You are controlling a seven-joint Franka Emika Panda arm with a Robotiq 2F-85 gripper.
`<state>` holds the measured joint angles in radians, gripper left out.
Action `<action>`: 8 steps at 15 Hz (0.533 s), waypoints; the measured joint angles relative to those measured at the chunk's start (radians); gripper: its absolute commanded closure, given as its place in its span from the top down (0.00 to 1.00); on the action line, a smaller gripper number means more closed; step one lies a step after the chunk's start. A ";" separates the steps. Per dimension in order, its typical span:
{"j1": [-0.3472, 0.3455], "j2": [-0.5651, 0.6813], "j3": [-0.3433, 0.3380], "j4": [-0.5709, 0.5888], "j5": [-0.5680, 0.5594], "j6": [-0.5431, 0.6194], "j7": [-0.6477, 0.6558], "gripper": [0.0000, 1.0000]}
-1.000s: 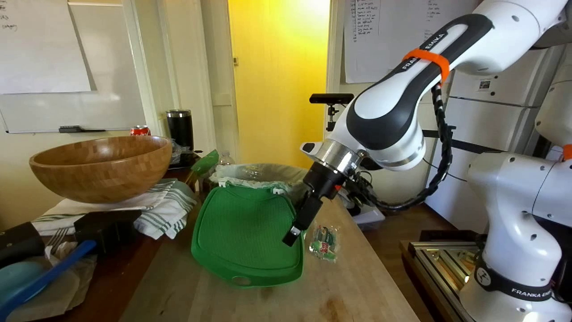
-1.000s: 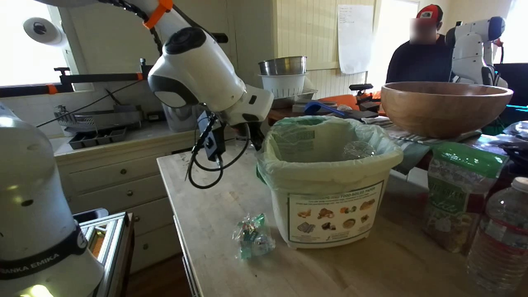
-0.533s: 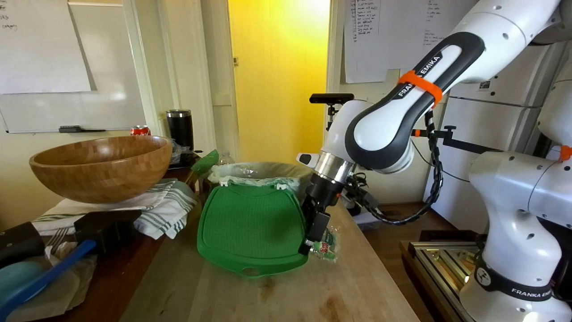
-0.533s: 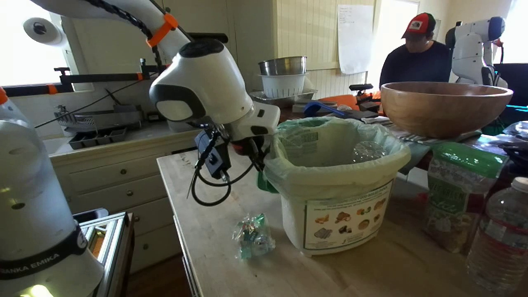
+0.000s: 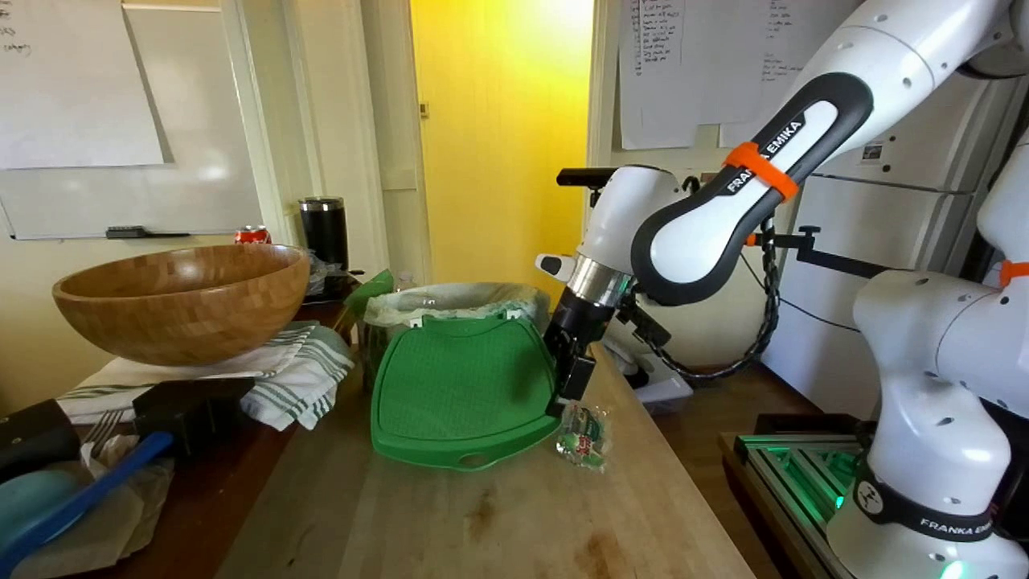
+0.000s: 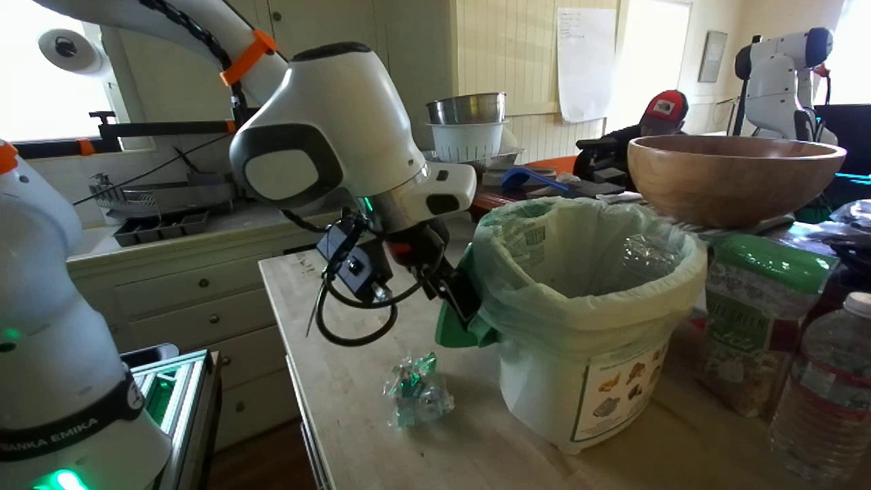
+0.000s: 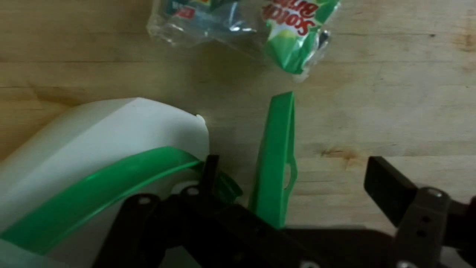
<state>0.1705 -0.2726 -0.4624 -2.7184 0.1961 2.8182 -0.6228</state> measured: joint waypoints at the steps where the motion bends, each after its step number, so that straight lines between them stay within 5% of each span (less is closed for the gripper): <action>1: -0.017 -0.002 0.005 0.001 -0.016 0.000 0.003 1.00; 8: 0.046 -0.015 -0.017 0.009 0.143 -0.007 0.002 1.00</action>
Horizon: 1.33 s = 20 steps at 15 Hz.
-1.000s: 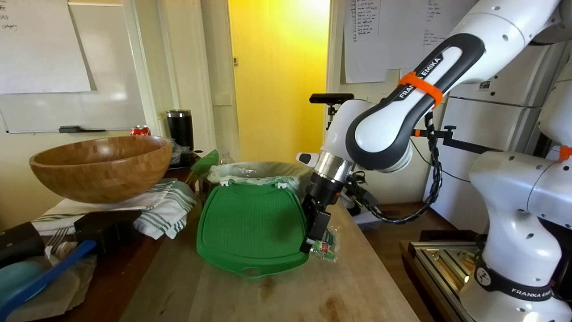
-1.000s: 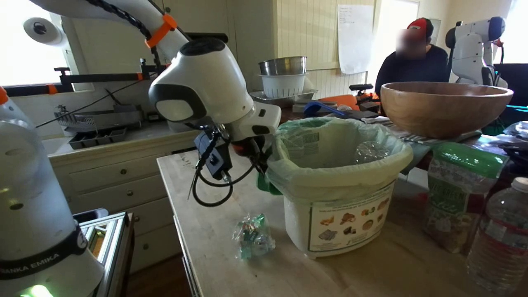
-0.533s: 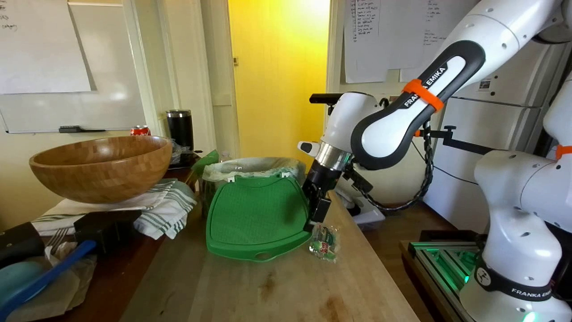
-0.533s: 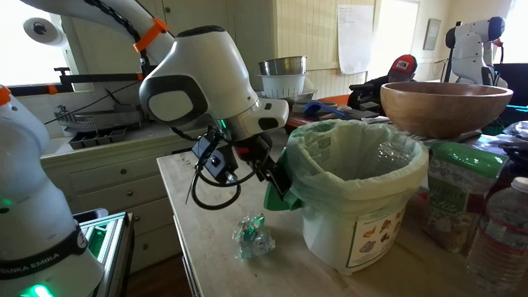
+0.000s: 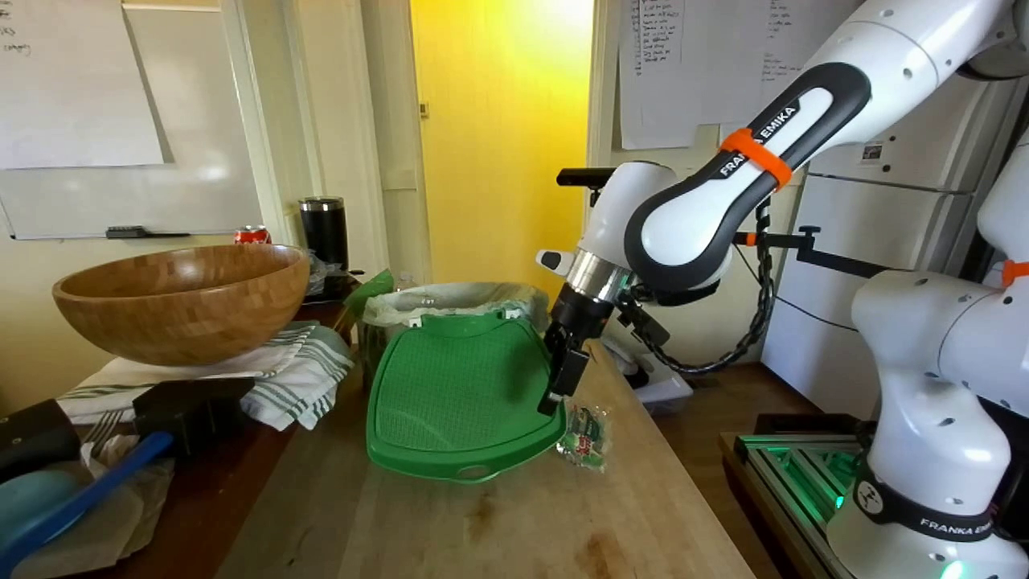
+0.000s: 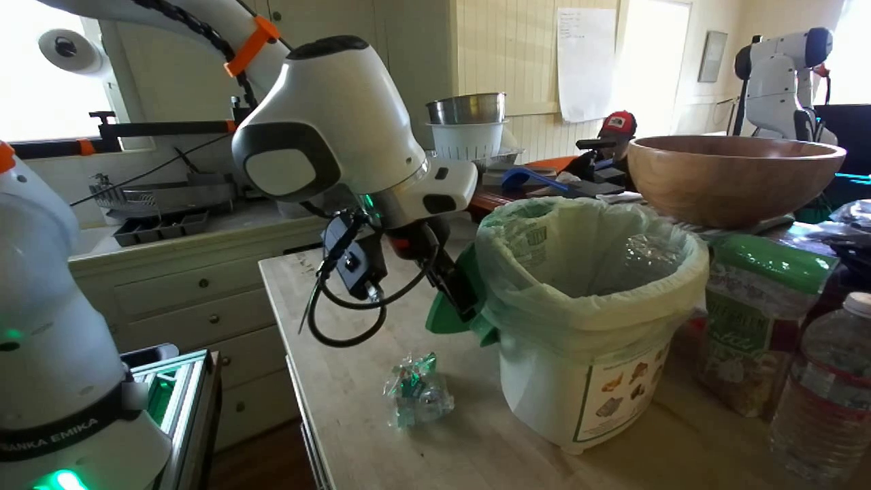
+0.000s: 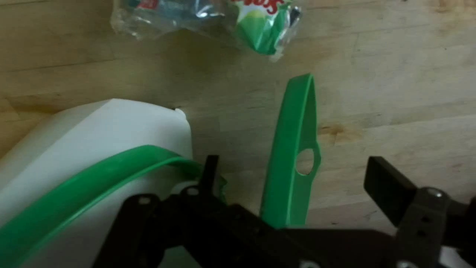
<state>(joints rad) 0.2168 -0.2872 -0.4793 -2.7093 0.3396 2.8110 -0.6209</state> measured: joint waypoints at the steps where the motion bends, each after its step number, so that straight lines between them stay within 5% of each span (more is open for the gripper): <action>1: 0.019 0.000 -0.008 0.003 0.039 0.000 0.000 1.00; 11: 0.224 -0.025 -0.134 0.066 0.465 -0.025 -0.085 1.00; 12: 0.242 -0.033 -0.152 0.075 0.507 -0.033 -0.104 0.96; 13: 0.256 -0.039 -0.170 0.084 0.541 -0.043 -0.122 0.75; 15: 0.274 -0.044 -0.199 0.096 0.583 -0.056 -0.153 0.71; 20: 0.281 -0.034 -0.224 0.101 0.587 -0.056 -0.184 0.31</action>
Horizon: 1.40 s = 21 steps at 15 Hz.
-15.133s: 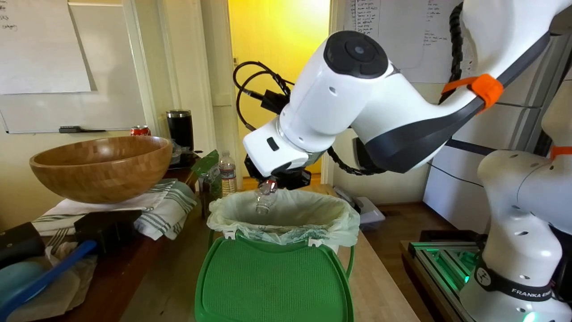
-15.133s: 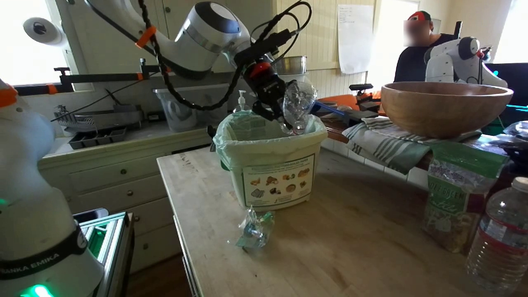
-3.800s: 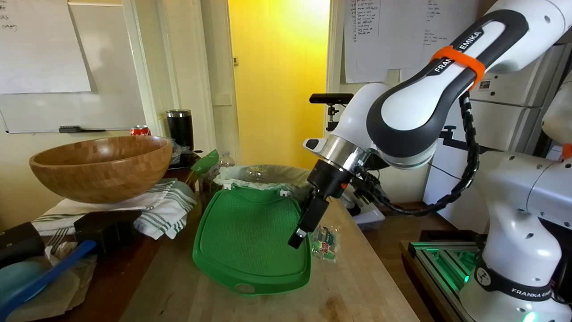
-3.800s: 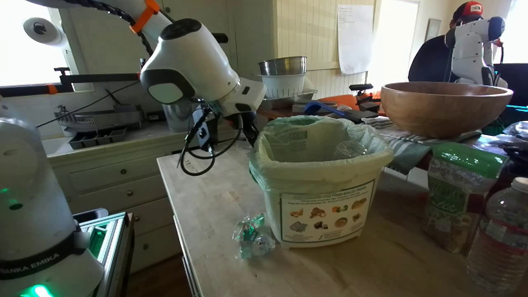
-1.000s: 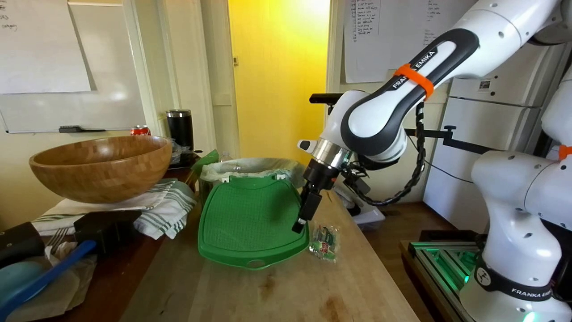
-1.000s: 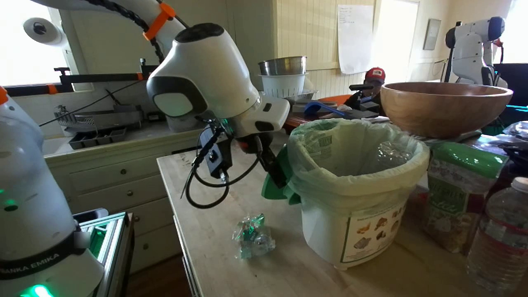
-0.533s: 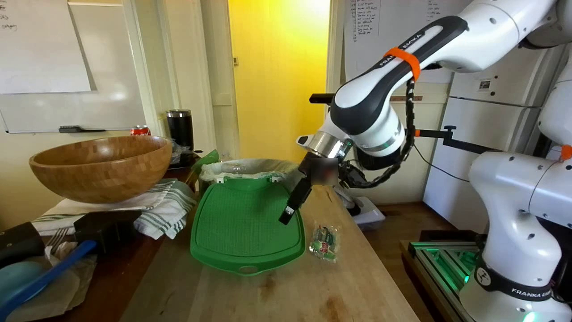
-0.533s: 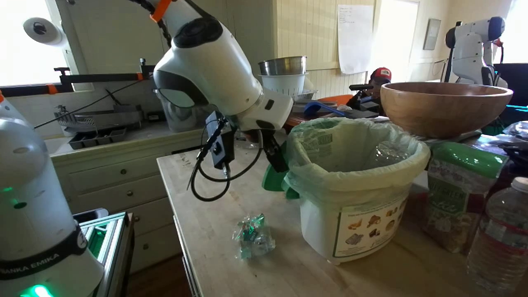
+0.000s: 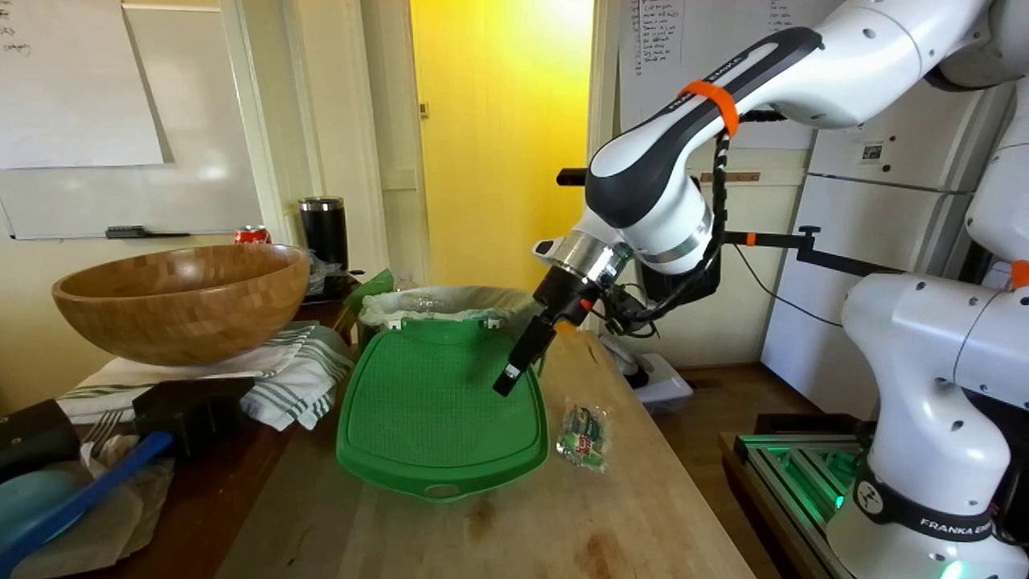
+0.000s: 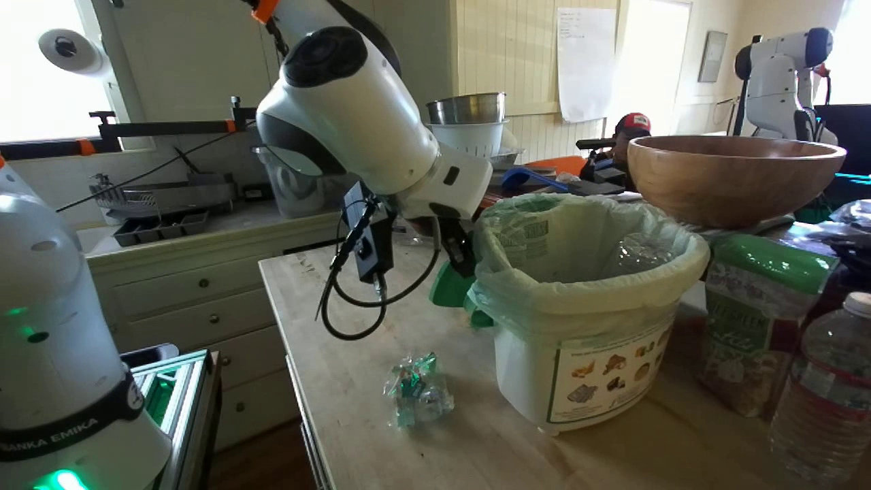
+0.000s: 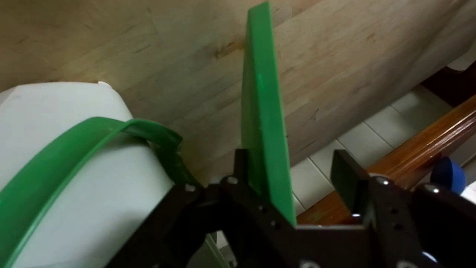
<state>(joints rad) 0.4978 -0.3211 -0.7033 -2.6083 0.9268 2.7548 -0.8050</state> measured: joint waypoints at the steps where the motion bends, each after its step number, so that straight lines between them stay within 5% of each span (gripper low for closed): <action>1: 0.000 0.005 0.000 0.000 -0.006 0.001 -0.003 0.22; 4: -0.009 0.026 0.001 0.000 -0.053 0.003 -0.005 0.01; 12: -0.032 0.027 0.001 0.003 -0.086 -0.022 0.032 0.02; 19: -0.049 -0.066 -0.031 0.018 -0.044 -0.199 0.092 0.02; 21: -0.119 -0.087 0.024 0.019 0.013 -0.252 0.094 0.02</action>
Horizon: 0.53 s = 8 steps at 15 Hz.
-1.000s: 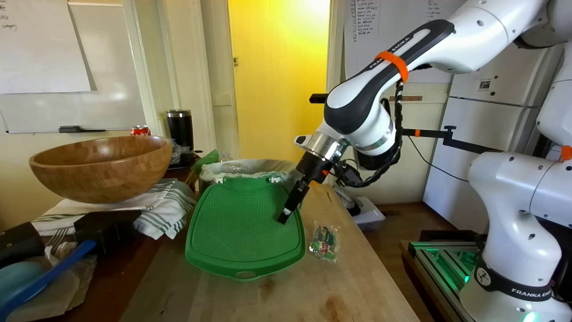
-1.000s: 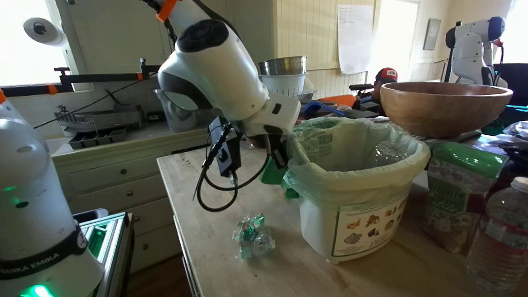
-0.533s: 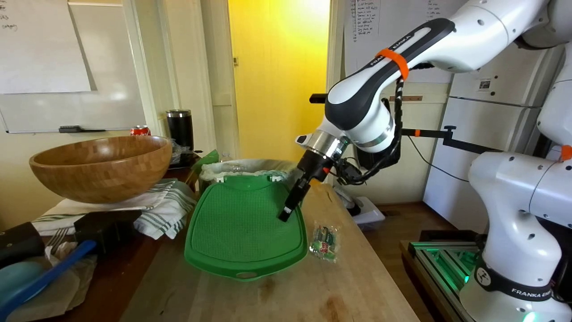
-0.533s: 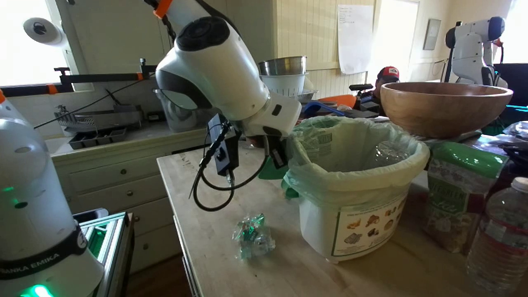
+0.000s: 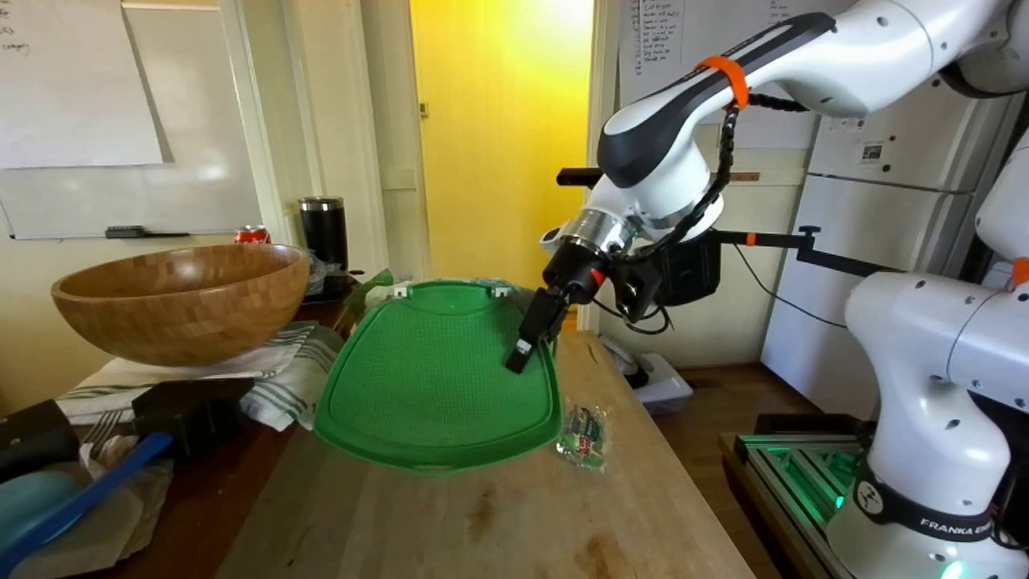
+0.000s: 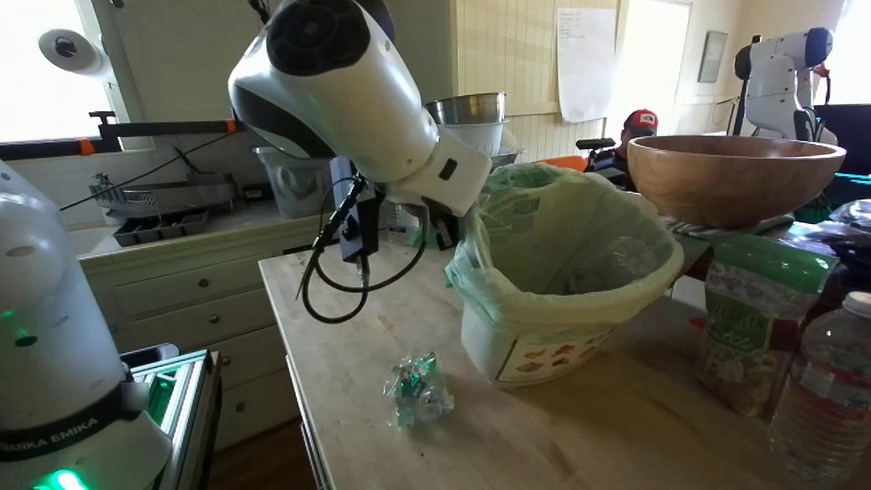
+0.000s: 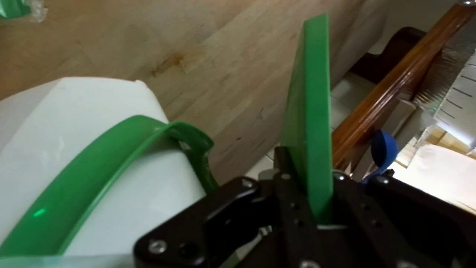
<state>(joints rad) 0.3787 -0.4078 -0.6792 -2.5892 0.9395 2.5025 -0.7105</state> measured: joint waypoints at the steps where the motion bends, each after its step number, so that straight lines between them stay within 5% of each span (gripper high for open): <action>1: -0.045 -0.004 0.037 0.000 0.019 -0.020 0.000 0.02; 8: -0.317 0.038 0.319 0.005 0.010 -0.019 0.002 0.02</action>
<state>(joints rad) 0.0616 -0.3694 -0.3604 -2.5842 0.9494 2.4839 -0.7088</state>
